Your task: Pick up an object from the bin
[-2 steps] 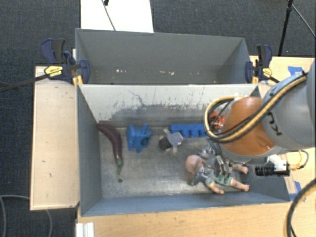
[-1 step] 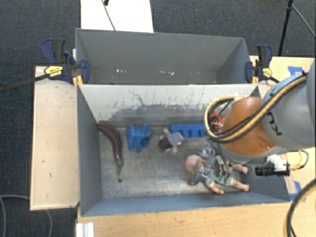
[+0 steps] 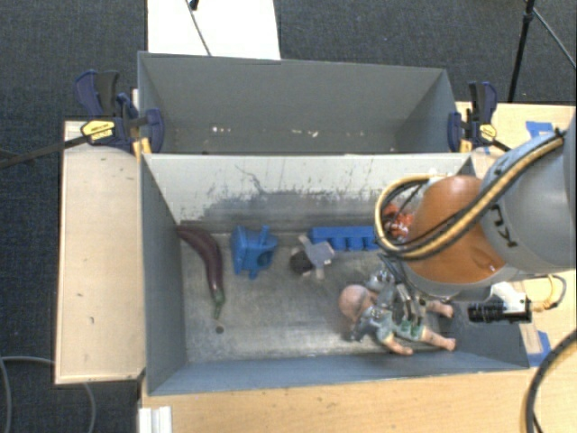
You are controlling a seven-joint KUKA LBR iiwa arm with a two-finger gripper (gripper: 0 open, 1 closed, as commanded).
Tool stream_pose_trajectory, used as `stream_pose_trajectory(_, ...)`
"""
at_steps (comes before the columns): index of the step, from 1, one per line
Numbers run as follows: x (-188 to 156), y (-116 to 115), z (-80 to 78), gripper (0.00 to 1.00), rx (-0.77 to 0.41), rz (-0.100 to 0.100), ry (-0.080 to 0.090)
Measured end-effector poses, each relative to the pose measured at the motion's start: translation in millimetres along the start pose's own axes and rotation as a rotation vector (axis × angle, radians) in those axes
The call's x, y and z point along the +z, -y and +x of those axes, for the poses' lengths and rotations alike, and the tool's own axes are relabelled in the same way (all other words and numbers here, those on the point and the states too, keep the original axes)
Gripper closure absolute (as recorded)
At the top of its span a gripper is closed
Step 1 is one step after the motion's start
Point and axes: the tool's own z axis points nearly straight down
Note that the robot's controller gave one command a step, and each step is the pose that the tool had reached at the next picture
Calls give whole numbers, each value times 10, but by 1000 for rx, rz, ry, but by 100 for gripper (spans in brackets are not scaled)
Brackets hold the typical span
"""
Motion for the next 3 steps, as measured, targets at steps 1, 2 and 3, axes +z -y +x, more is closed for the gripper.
stream_pose_trajectory(1, -201, 2, 13, 100, -1, 3, -8)
stream_pose_trajectory(2, -342, -6, -16, 100, -3, 2, -2)
stream_pose_trajectory(3, -439, -4, -16, 100, -3, 2, 0)
